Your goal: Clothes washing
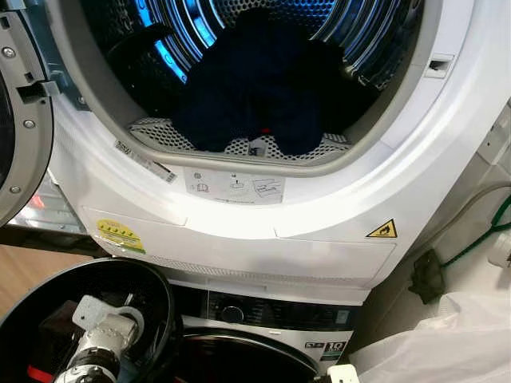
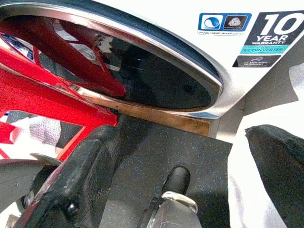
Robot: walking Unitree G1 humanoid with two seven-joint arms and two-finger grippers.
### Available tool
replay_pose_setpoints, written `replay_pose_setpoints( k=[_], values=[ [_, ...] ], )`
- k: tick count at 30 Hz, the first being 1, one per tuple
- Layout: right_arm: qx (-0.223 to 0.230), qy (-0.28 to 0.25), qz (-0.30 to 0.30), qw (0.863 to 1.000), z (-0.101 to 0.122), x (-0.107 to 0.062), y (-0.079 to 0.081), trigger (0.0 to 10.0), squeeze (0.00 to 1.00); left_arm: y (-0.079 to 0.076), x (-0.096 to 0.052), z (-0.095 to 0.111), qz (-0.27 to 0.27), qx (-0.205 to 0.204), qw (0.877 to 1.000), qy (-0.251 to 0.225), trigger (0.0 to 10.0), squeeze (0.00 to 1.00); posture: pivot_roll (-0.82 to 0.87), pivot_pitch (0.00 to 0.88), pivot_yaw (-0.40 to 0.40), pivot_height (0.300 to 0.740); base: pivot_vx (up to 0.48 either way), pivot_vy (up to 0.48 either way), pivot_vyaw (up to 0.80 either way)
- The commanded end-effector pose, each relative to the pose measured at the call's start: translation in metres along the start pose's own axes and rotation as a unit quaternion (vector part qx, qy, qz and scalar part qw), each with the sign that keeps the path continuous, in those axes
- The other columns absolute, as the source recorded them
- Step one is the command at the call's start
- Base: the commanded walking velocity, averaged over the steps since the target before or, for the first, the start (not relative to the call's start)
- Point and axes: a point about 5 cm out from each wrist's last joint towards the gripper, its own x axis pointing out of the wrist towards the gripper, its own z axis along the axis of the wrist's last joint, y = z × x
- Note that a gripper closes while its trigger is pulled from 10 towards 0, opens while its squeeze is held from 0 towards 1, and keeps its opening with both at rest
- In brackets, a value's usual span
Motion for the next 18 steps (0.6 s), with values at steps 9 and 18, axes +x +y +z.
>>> replay_pose_setpoints(
  k=[9, 18],
  values=[
    [0.003, 0.005, -0.002, 1.0, -0.004, -0.001, -0.001, 10.0, 0.0, 0.018, 0.002, -0.002, 0.04, -0.041, 0.998, -0.018, 0.0, 0.0, 0.05, 0.0, -0.044, 0.74, 0.0, 0.0, 0.0],
    [0.004, 0.005, -0.002, 1.0, -0.006, -0.001, 0.0, 10.0, 0.0, 0.012, 0.001, 0.004, 0.026, -0.063, 0.997, -0.047, 0.0, 0.0, 0.05, 0.0, -0.037, 0.74, 0.0, 0.0, 0.0]
  ],
)
